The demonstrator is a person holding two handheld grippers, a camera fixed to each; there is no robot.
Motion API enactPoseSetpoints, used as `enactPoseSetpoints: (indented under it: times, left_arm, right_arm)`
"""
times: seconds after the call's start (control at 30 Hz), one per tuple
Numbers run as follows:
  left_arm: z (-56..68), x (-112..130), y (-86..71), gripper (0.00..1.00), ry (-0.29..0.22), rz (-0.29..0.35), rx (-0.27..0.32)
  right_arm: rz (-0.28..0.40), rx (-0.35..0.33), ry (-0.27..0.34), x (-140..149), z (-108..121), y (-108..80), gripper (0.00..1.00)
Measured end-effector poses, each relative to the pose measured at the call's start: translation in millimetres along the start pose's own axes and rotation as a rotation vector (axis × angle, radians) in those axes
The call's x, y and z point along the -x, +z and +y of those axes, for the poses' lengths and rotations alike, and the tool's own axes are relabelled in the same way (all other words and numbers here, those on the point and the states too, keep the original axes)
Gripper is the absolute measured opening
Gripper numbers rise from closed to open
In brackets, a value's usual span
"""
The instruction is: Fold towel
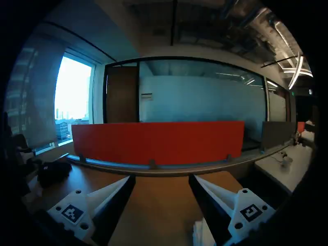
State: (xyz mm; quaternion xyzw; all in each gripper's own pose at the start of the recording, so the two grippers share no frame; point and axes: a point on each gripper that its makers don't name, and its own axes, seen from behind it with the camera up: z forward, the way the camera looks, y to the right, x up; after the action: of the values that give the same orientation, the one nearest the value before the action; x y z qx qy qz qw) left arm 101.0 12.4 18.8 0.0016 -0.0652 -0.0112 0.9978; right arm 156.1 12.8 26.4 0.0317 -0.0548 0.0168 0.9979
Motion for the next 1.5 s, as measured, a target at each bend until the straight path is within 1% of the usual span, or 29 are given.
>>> enactPoseSetpoints:
  times: [0.2,0.3,0.4,0.6,0.7,0.9,1.1,1.37,1.5]
  left_arm:
    - [3.1,-6,-3.5,0.96,-0.013,0.028,0.013]
    - [7.0,-10,-5.9,0.95,-0.006,0.049,0.023]
    - [8.4,-9,-7.5,0.95,0.007,0.055,0.027]
    - [9.2,6,-9.1,0.95,0.016,0.059,0.023]
    - [10.3,15,-8.9,0.95,0.028,0.066,0.026]
    - [10.9,38,-8.9,0.96,0.052,0.086,0.028]
    - [2.8,68,-6.4,0.95,0.061,0.099,0.011]
    - [-7.4,108,-5.2,0.96,0.031,0.11,0.006]
    - [-9.1,128,-3.6,0.96,0.022,0.11,0.005]
  right_arm:
    - [-0.001,-0.014,-0.019,-5,-10,-1.1,1.0]
    - [-0.002,-0.019,-0.019,-11,-15,-4.4,1.0]
    - [0.002,-0.02,-0.017,-13,-20,-7.1,1.0]
    - [-0.002,-0.024,-0.037,-16,-33,-16.1,1.0]
    - [0.003,-0.025,-0.042,-19,-39,-20.1,1.0]
    - [0.011,-0.011,-0.034,-15,-42,-22.8,1.0]
    - [0.002,0.0,-0.03,5,-46,-19.6,1.0]
    - [-0.001,0.001,-0.027,29,-58,-14.2,1.0]
    - [0.0,-0.001,-0.03,40,-61,-11.1,1.0]
